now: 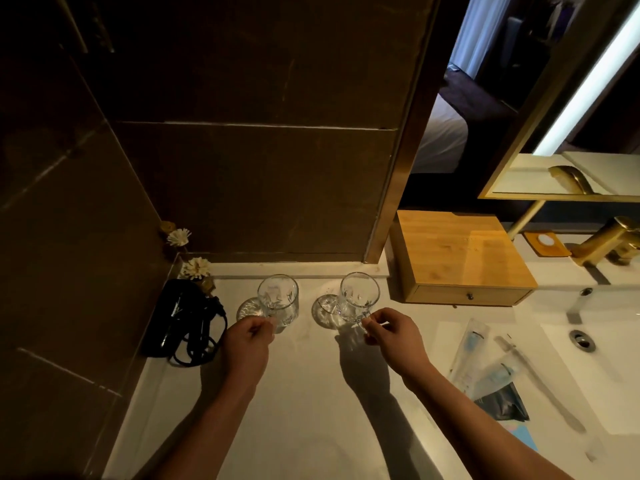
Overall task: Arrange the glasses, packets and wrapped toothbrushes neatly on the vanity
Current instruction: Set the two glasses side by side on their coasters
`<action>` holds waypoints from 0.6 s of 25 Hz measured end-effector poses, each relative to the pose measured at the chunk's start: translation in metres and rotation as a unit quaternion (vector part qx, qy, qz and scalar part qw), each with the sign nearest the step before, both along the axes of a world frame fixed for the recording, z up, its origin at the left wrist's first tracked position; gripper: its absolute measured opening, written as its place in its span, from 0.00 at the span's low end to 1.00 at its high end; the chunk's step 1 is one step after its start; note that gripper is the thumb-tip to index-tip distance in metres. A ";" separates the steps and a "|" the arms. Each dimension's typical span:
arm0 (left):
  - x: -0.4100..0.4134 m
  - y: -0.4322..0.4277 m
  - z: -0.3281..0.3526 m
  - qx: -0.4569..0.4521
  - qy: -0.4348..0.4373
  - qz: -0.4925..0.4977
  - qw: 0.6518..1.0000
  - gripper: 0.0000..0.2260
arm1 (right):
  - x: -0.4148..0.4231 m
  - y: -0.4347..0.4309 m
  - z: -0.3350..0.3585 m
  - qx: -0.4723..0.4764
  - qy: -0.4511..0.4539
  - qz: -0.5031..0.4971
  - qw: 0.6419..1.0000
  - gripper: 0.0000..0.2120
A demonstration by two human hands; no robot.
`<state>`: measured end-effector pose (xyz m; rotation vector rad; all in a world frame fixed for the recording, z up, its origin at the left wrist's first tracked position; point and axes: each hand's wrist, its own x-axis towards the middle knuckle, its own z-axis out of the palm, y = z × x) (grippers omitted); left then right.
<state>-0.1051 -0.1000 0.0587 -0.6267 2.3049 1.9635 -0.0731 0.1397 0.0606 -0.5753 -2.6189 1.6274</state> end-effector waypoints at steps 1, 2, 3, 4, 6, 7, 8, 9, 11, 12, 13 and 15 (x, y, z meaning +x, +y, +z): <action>-0.009 0.000 -0.001 0.004 0.000 0.001 1.000 0.10 | -0.006 -0.002 -0.002 0.001 -0.001 0.000 1.000 0.06; -0.018 0.001 -0.002 0.010 0.000 0.001 1.000 0.09 | -0.011 -0.004 -0.003 0.001 -0.003 0.000 1.000 0.06; -0.026 0.002 -0.003 0.016 0.001 0.000 1.000 0.08 | -0.016 -0.006 -0.005 -0.002 -0.006 -0.001 1.000 0.06; -0.032 0.004 -0.004 0.023 0.003 0.002 1.000 0.08 | -0.020 -0.007 -0.006 -0.005 -0.010 -0.002 1.000 0.05; -0.042 0.009 -0.008 0.038 -0.001 0.013 0.999 0.09 | -0.028 -0.007 -0.008 -0.009 -0.014 -0.002 1.000 0.05; -0.046 0.011 -0.010 0.045 -0.005 0.020 0.999 0.09 | -0.031 -0.008 -0.008 -0.009 -0.015 -0.001 1.000 0.05; -0.049 0.012 -0.012 0.049 -0.009 0.025 0.998 0.09 | -0.034 -0.008 -0.009 -0.011 -0.014 -0.001 1.000 0.05; -0.050 0.014 -0.013 0.048 -0.013 0.028 0.998 0.09 | -0.036 -0.008 -0.010 -0.015 -0.014 -0.003 1.000 0.05; -0.052 0.016 -0.016 0.039 -0.018 0.032 0.999 0.09 | -0.039 -0.009 -0.012 -0.028 -0.015 -0.013 0.999 0.06; -0.053 0.017 -0.018 0.035 -0.018 0.034 0.999 0.08 | -0.041 -0.010 -0.013 -0.035 -0.015 -0.017 0.999 0.06; -0.052 0.018 -0.018 0.028 -0.019 0.035 0.999 0.06 | -0.042 -0.010 -0.014 -0.040 -0.014 -0.020 0.999 0.07; -0.050 0.019 -0.018 0.003 -0.023 0.035 0.999 0.05 | -0.044 -0.013 -0.016 -0.045 -0.013 -0.024 0.999 0.07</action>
